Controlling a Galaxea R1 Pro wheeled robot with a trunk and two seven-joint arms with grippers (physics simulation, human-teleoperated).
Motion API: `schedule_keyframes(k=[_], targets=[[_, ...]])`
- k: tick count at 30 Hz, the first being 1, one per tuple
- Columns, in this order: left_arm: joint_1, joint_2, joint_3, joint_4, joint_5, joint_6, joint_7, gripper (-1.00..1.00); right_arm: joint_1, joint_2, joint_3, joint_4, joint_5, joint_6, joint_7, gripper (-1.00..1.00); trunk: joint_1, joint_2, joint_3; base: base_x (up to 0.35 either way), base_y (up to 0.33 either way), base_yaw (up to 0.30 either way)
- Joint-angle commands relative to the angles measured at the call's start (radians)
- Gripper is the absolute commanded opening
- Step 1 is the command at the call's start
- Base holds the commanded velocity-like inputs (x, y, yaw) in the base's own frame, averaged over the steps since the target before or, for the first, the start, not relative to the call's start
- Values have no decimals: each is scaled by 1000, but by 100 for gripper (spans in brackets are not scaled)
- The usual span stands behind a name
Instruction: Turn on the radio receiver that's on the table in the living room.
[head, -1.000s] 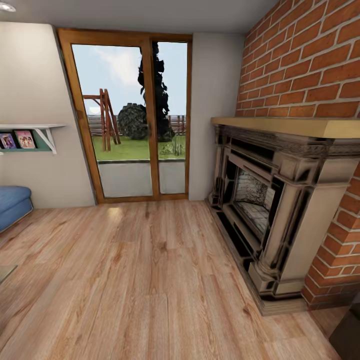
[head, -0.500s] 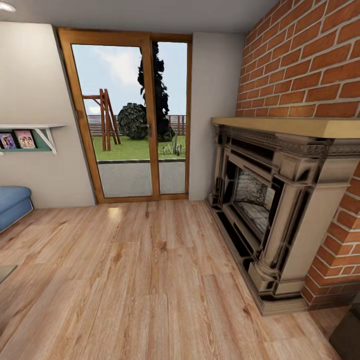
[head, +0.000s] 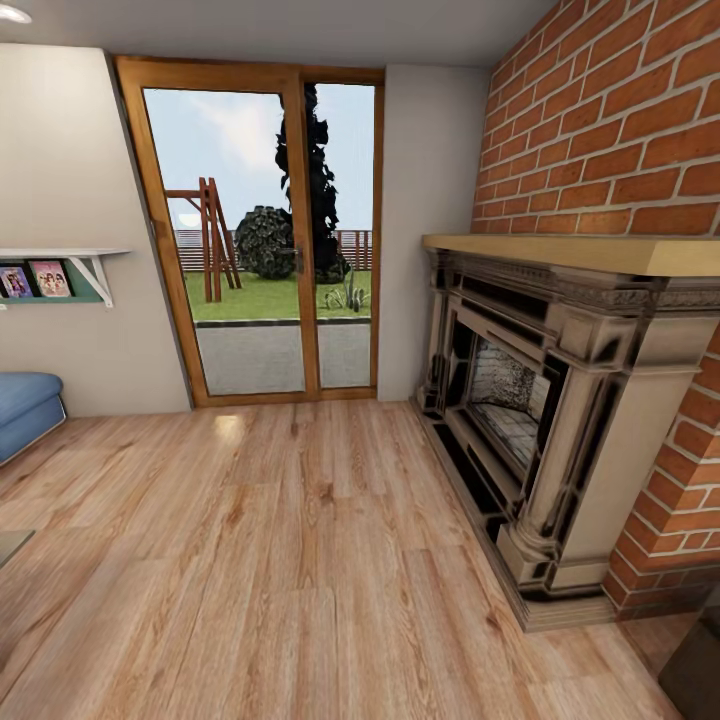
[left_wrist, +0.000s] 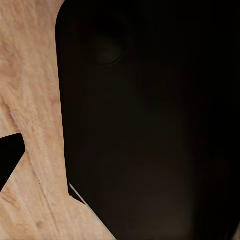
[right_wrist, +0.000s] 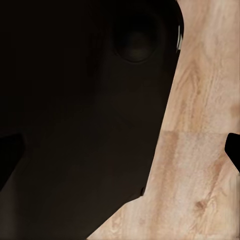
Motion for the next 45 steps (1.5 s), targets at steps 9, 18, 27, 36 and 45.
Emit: schedule_keyframes(k=[9, 18, 27, 36, 45], targets=[[0, 0, 0, 0, 0, 0, 0, 100, 0, 0, 64, 0, 0, 0, 0, 100, 0, 0, 0, 0, 0, 0], [0, 0, 0, 0, 0, 0, 0, 100, 0, 0, 64, 0, 0, 0, 0, 100, 0, 0, 0, 0, 0, 0], [0, 0, 0, 0, 0, 0, 0, 100, 0, 0, 64, 0, 0, 0, 0, 100, 0, 0, 0, 0, 0, 0], [0, 0, 0, 0, 0, 0, 0, 100, 0, 0, 64, 0, 0, 0, 0, 100, 0, 0, 0, 0, 0, 0], [0, 0, 0, 0, 0, 0, 0, 100, 0, 0, 64, 0, 0, 0, 0, 100, 0, 0, 0, 0, 0, 0]])
